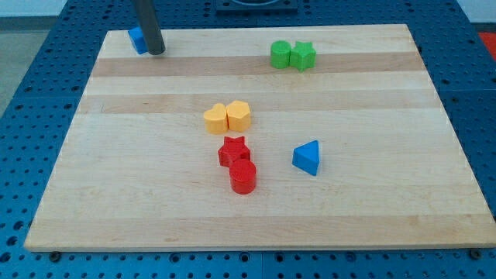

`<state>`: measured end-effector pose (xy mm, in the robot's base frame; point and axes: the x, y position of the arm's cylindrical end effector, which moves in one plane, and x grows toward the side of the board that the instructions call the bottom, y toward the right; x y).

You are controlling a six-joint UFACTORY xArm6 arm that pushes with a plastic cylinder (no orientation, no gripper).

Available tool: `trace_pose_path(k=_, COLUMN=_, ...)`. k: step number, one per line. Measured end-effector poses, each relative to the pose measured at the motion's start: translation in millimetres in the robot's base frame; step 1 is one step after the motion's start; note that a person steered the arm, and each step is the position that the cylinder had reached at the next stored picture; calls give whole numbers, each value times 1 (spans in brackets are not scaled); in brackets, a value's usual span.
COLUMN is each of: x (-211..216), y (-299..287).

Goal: Push the blue cube to the top left of the board

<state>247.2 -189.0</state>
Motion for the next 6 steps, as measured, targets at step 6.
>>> trace_pose_path(k=6, x=-31, y=-19)
